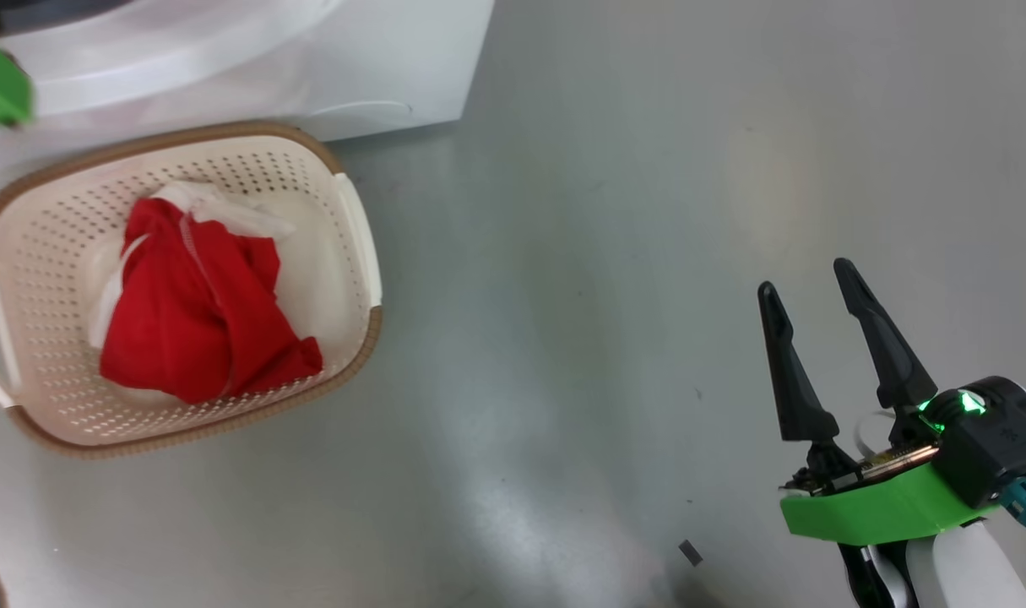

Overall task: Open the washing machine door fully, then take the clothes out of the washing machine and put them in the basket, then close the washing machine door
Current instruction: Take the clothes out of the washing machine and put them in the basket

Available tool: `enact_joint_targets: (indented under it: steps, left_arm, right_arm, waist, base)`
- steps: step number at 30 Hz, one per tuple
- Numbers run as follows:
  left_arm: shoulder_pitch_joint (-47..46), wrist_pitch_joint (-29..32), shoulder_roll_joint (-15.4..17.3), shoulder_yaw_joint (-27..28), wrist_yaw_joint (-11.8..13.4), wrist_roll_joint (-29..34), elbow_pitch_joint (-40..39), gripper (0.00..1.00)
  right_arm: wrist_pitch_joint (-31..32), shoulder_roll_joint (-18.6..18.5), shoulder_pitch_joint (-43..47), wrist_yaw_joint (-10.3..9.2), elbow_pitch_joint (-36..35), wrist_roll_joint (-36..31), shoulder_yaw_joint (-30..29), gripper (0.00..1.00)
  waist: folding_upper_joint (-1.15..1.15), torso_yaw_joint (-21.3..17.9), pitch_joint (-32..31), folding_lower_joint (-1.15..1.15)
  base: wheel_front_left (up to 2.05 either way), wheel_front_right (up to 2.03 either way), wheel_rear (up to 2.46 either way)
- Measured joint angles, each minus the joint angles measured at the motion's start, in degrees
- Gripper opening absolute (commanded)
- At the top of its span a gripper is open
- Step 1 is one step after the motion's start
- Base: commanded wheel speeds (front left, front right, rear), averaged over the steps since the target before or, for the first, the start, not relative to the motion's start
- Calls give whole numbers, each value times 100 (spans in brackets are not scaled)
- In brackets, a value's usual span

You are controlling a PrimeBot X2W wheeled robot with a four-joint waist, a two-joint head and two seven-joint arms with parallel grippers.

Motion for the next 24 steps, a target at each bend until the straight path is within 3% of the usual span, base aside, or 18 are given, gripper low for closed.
enact_joint_targets:
  steps: [10, 24]
  left_arm:
    - [-703, 695, 336, 189, -277, -465, 710, 100]
    - [-1090, 1222, 601, 53, -343, -616, 1402, 100]
  right_arm:
    - [0, 0, -197, 1, 68, 175, 154, 100]
    - [0, 1, -225, 1, 163, 258, 365, 100]
  waist:
    - [0, -289, 251, 0]
    - [0, -578, 425, 0]
  base:
    - [0, 0, 0]
    - [0, 0, 0]
